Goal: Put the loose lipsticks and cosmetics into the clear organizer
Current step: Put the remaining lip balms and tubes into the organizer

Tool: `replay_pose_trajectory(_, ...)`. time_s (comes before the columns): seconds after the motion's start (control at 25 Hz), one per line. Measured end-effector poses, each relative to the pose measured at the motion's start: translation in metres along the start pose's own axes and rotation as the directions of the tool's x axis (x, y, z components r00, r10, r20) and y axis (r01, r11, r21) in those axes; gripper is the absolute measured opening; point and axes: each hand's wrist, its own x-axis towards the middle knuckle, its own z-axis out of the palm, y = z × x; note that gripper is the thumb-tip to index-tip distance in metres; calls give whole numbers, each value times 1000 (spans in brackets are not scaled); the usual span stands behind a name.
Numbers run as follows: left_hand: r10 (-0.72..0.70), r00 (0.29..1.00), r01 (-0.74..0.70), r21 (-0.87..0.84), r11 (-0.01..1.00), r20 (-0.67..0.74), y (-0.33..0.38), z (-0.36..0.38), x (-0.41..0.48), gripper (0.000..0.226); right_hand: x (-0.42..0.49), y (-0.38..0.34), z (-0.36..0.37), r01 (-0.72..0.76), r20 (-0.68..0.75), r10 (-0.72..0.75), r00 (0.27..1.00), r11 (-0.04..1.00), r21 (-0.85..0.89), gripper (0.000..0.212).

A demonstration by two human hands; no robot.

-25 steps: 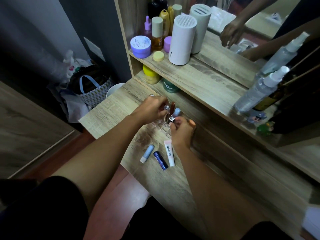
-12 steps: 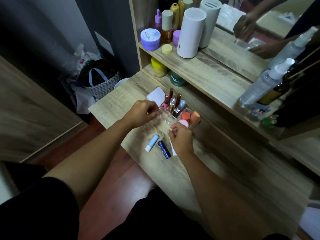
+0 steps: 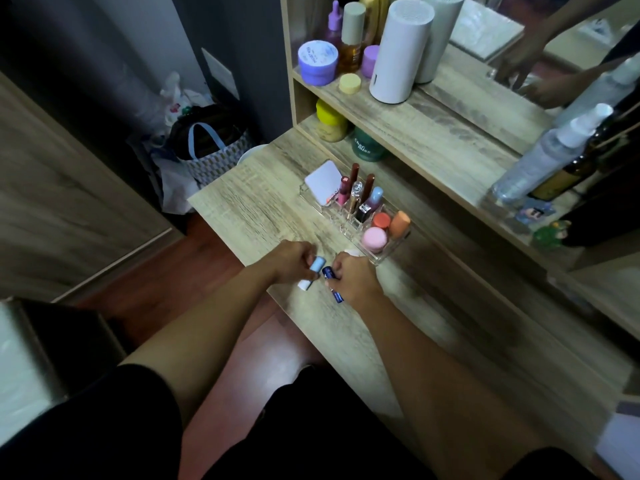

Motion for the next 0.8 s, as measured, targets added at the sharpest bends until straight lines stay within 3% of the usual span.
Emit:
replay_pose_trajectory(0.12,-13,1000,13,-4,1000,-1,-3,-6,1,39,2,-1,2,-10,-5,10,1000,999,47,29)
replay_pose_trajectory(0.2,-1,1000,-1,-96,995,-22,-7,-16,4,45,3,0,0,-76,-61,93,994,968,239,37)
replay_pose_trajectory(0.28,12,996,-27,-178,984,-84,-9,-32,10,46,6,0,-8,-101,-121,182,976,869,485,44)
replay_pose_trajectory(0.44,13,960,-123,-379,917,-280,1,-65,27,26,24,-1,-33,62,-361,252,898,740,670,38)
replay_pose_trajectory(0.52,12,919,-179,-389,904,-394,10,-73,37,24,32,-3,-41,133,-421,257,870,700,702,35)
replay_pose_trajectory(0.6,36,890,-220,-360,907,-454,17,-75,44,24,39,-6,-44,148,-449,241,860,726,671,32)
replay_pose_trajectory(0.8,55,876,-222,-298,928,-479,18,-61,58,25,45,-9,-36,148,-489,191,851,807,572,31)
